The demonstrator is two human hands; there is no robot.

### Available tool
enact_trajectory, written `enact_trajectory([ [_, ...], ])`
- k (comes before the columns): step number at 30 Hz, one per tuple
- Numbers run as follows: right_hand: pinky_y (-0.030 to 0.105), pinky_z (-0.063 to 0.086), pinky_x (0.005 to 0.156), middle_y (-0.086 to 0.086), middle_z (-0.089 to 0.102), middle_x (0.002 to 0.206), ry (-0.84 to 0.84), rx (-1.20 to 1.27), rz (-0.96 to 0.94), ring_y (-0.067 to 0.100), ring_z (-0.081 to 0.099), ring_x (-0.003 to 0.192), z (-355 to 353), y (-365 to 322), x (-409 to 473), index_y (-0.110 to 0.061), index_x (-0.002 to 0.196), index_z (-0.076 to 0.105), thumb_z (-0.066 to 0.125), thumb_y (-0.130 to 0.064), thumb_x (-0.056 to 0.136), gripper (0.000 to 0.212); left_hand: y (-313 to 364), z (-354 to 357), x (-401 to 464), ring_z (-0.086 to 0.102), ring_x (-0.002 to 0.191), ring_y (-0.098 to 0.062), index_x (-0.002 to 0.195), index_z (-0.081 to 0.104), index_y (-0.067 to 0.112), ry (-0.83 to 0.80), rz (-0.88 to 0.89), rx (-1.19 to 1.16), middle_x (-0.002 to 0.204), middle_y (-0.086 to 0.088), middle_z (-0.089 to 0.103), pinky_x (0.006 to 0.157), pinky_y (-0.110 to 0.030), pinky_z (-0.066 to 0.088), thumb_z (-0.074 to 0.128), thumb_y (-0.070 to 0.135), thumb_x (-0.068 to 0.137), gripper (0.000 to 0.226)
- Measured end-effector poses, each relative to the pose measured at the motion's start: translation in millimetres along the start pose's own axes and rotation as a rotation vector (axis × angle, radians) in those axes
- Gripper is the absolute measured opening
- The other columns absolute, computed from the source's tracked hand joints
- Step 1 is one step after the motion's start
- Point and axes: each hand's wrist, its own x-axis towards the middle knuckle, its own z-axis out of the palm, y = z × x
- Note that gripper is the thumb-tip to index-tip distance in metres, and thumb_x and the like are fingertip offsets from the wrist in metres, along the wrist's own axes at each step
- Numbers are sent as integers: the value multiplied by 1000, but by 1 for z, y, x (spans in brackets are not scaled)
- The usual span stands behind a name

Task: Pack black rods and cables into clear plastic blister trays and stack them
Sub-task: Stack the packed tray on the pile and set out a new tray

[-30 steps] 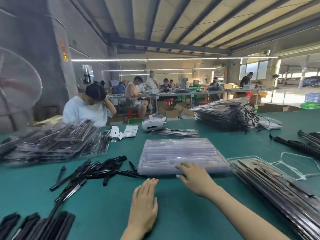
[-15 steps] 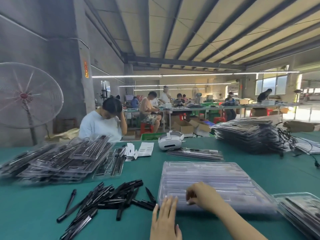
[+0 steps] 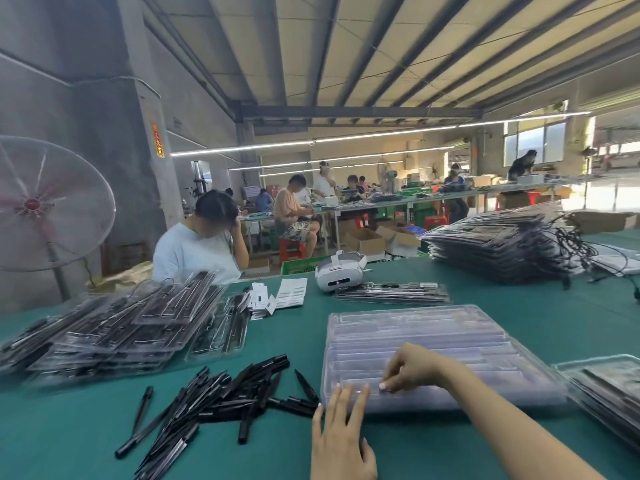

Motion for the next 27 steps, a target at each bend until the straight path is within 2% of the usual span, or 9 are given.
enact_trajectory([
  [2,14,45,56,-10,65,63,9,-45,-1,4,53,58,1,-1,2,-12,87,77,71,-24,86,13,0,-1,-1,67,102,-10,113,69,36,-11,4,4,112,8,69,100,-25,23,82,36,22,92],
  [6,15,47,64,-3,71,77,83,-199,-57,3,58,63,10,1,1,-11,88,76,63,-23,91,17,0,-2,-3,63,108,-11,112,70,36,-16,2,16,118,7,67,104,-23,13,83,31,25,89],
  [8,11,40,58,-11,63,65,124,-230,-73,0,53,59,15,2,-3,-18,77,72,61,-21,92,19,1,-3,-5,61,111,-12,111,71,33,-14,10,9,118,7,67,104,-26,17,82,26,27,85],
  [10,14,36,55,-12,57,60,156,-242,-71,5,51,59,19,3,-5,-25,65,65,59,-21,92,29,2,-5,-7,63,109,-11,110,72,28,-20,33,23,113,9,68,99,-33,27,81,24,28,83],
  [14,17,39,59,-7,61,67,211,-221,-53,5,52,61,24,5,-6,-12,84,75,56,-22,94,23,2,-7,-8,67,99,-7,107,74,24,-70,51,54,106,12,69,89,-34,32,81,27,24,83],
  [16,25,41,66,-3,62,71,232,-218,-28,13,55,69,29,6,-7,-17,80,73,56,-23,94,23,2,-7,-9,67,99,-7,107,74,23,-88,45,47,107,11,70,88,-35,32,82,26,24,83],
  [21,28,47,75,-3,67,80,300,-230,57,17,62,84,38,4,-7,-26,71,60,54,-29,93,23,3,-12,-12,66,102,-6,109,73,25,-133,25,47,110,13,69,88,-36,31,80,25,25,84],
  [23,28,46,72,-3,68,81,298,-252,68,18,62,84,38,5,-7,-26,71,59,54,-31,93,23,3,-12,-12,65,103,-5,109,73,27,-144,8,54,111,14,68,88,-35,31,79,24,24,85],
  [27,26,36,55,-9,58,67,348,-269,36,16,56,73,43,13,-3,-26,63,52,52,-32,93,30,3,-6,-9,64,105,-3,112,71,29,-134,-15,78,114,16,66,88,-36,36,75,23,24,88],
])
